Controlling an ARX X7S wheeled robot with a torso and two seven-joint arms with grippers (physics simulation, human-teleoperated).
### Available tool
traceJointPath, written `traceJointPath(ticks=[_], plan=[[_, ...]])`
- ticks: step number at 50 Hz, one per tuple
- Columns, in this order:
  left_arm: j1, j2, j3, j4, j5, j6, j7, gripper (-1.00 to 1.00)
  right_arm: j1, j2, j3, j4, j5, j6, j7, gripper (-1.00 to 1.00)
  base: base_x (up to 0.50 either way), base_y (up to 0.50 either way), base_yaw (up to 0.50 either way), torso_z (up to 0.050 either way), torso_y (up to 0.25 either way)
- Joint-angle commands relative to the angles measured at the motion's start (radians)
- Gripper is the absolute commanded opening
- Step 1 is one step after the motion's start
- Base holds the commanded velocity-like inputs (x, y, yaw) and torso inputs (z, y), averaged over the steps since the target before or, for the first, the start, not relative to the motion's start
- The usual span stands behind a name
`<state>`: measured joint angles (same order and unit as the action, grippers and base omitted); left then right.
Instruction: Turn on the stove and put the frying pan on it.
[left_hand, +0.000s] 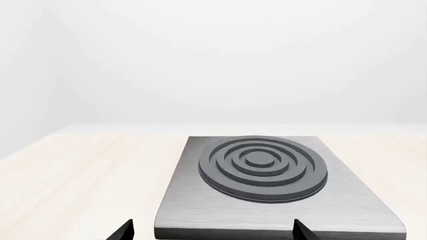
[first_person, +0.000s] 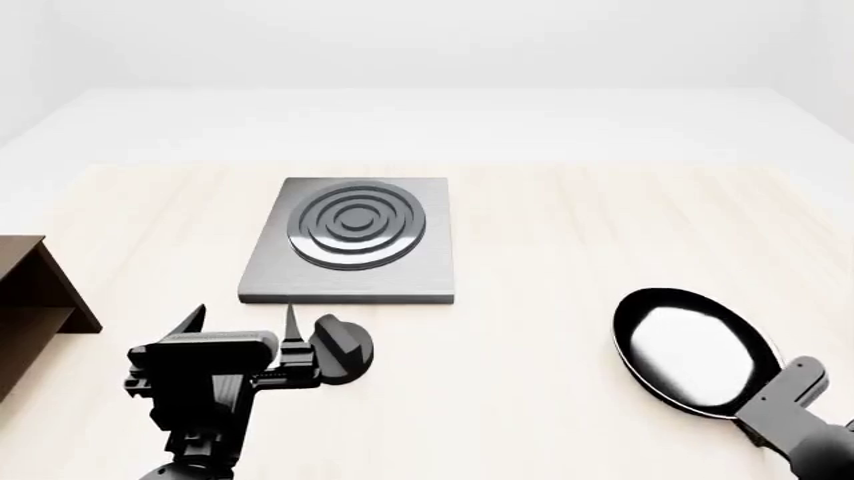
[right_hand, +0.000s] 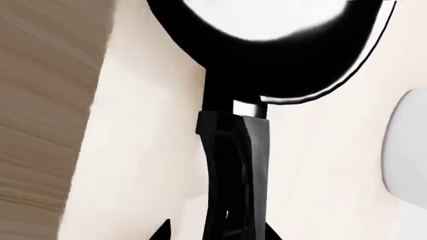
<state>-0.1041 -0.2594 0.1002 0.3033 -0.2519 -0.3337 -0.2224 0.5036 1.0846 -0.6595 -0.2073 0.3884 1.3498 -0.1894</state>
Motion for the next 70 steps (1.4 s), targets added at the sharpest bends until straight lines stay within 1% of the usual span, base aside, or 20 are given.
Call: traceJointPath(ticks=[1,13,23,30,43,51,61,64,66,70], plan=[[-0.002,-0.004,0.007,0.001,0.002,-0.001,-0.006,1.00,-0.077,-0.037,-0.002,0.090,-0.087,-0.116,0.163,-1.00,0.00,0.00,0.00,0.000,0.000],[0.000,-0.007,0.009,-0.005,-0.003,0.006,-0.009,1.00,-0.057,-0.024,0.007,0.021,-0.078,-0.118,0.152,-1.00,0.00,0.00,0.00,0.000,0.000],[0.002,-0.010,0.012,-0.003,-0.005,0.008,-0.014,1.00,-0.028,0.012,0.044,-0.104,-0.046,-0.093,0.133,-1.00,0.00,0.00,0.00,0.000,0.000],[0.002,-0.014,0.012,0.005,-0.010,0.005,-0.017,1.00,0.030,0.041,0.082,-0.210,-0.013,-0.056,0.101,-1.00,0.00,0.00,0.00,0.000,0.000],[0.003,-0.019,0.007,0.008,-0.020,0.008,-0.021,1.00,0.150,0.049,0.103,-0.294,0.008,0.008,0.052,-1.00,0.00,0.00,0.00,0.000,0.000],[0.002,-0.024,0.007,0.016,-0.024,0.004,-0.026,1.00,0.223,0.034,0.079,-0.290,-0.012,0.016,0.033,-1.00,0.00,0.00,0.00,0.000,0.000],[0.000,-0.030,0.006,0.022,-0.030,0.000,-0.031,1.00,0.347,0.012,0.071,-0.328,-0.021,0.080,0.012,-1.00,0.00,0.00,0.00,0.000,0.001],[0.001,-0.031,0.006,0.026,-0.032,0.000,-0.032,1.00,0.409,-0.005,0.060,-0.327,-0.029,0.095,-0.001,-1.00,0.00,0.00,0.00,0.000,0.003],[0.001,-0.032,0.006,0.025,-0.033,0.001,-0.032,1.00,0.421,-0.014,0.062,-0.323,-0.030,0.095,-0.001,-1.00,0.00,0.00,0.00,0.000,0.000],[0.002,-0.033,0.006,0.027,-0.033,0.001,-0.033,1.00,0.479,-0.055,0.042,-0.296,-0.047,0.092,-0.002,-1.00,0.00,0.00,0.00,0.000,0.003]])
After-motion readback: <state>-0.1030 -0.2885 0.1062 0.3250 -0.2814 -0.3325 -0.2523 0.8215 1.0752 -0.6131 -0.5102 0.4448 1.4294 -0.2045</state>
